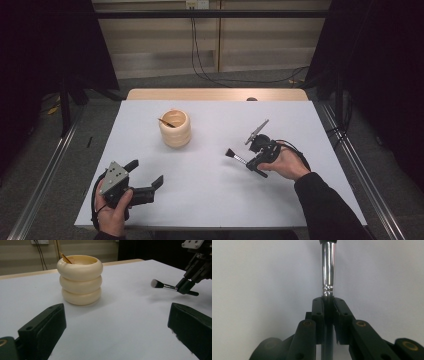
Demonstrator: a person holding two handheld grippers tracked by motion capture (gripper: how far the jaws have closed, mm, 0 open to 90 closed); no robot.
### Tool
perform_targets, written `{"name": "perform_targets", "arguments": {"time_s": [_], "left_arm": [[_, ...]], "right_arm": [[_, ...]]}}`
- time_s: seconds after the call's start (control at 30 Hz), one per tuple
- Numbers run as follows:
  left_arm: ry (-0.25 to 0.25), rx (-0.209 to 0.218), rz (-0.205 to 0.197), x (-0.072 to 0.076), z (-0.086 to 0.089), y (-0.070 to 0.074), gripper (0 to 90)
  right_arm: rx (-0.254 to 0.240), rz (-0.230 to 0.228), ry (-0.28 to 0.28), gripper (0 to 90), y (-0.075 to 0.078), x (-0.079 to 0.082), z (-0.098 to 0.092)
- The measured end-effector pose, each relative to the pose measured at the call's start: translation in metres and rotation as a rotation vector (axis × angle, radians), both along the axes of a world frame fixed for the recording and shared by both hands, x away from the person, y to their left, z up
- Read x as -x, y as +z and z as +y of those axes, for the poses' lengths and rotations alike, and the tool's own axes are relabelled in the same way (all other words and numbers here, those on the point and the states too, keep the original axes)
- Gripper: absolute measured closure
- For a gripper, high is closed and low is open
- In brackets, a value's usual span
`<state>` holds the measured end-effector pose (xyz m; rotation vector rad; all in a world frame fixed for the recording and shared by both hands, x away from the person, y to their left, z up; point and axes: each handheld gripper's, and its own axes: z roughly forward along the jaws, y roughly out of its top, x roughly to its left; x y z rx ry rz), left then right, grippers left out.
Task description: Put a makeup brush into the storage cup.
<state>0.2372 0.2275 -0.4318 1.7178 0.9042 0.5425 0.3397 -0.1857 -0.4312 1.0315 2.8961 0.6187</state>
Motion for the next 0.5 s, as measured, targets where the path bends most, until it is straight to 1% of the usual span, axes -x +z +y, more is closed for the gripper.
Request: {"name": "perform_targets", "arguments": {"time_s": [0.03,0.1,0.13,0.17,0.2,0.23,0.27,0.3,0.33,0.37,0.4,0.47,0.5], "left_arm": [[-0.006,-0.001,0.003,0.0,0.0,0.0,1.9],[-0.015,-0.006,0.002,-0.001,-0.001,0.0,2.0],[-0.012,-0.008,0.004,-0.001,-0.001,0.0,2.0],[-0.012,-0.009,0.003,-0.001,-0.001,0.0,2.1],[-0.012,-0.008,0.001,-0.001,-0.001,0.0,2.0],[-0.01,-0.005,0.003,-0.001,-0.001,0.0,2.0],[-0.009,-0.006,0.003,-0.001,0.0,0.0,2.0],[-0.009,-0.005,0.003,-0.001,0.0,0.0,2.0],[-0.009,-0.006,0.002,0.0,0.0,0.0,2.0],[-0.008,-0.006,0.001,0.0,-0.001,0.0,2.0],[-0.013,-0.007,0.001,0.0,0.0,0.0,2.0],[-0.007,-0.002,0.001,0.0,0.0,0.0,1.9],[-0.006,-0.002,0.001,-0.001,0.0,0.0,1.9]], "right_arm": [[-0.015,0.005,-0.008,79.9,0.0,0.001,0.0],[-0.018,0.007,-0.012,79.9,0.0,0.001,0.0],[-0.012,0.01,0.01,79.9,0.0,0.001,-0.001],[-0.02,0.001,0.002,79.9,0.0,0.002,-0.002],[-0.033,0.007,-0.021,79.9,0.001,0.003,-0.002],[-0.048,0.005,-0.014,79.9,0.001,0.003,-0.003],[-0.049,-0.011,-0.007,79.9,0.002,0.004,-0.005],[-0.059,-0.012,-0.021,79.9,0.002,0.005,-0.005],[-0.066,-0.006,-0.015,79.9,0.002,0.006,-0.006],[-0.069,-0.016,-0.014,79.8,0.002,0.009,-0.006],[-0.079,-0.029,-0.02,79.8,0.001,0.011,-0.006],[-0.109,-0.049,-0.026,79.9,0.0,0.014,-0.008],[-0.126,-0.051,-0.036,79.9,0.0,0.015,-0.008]]}}
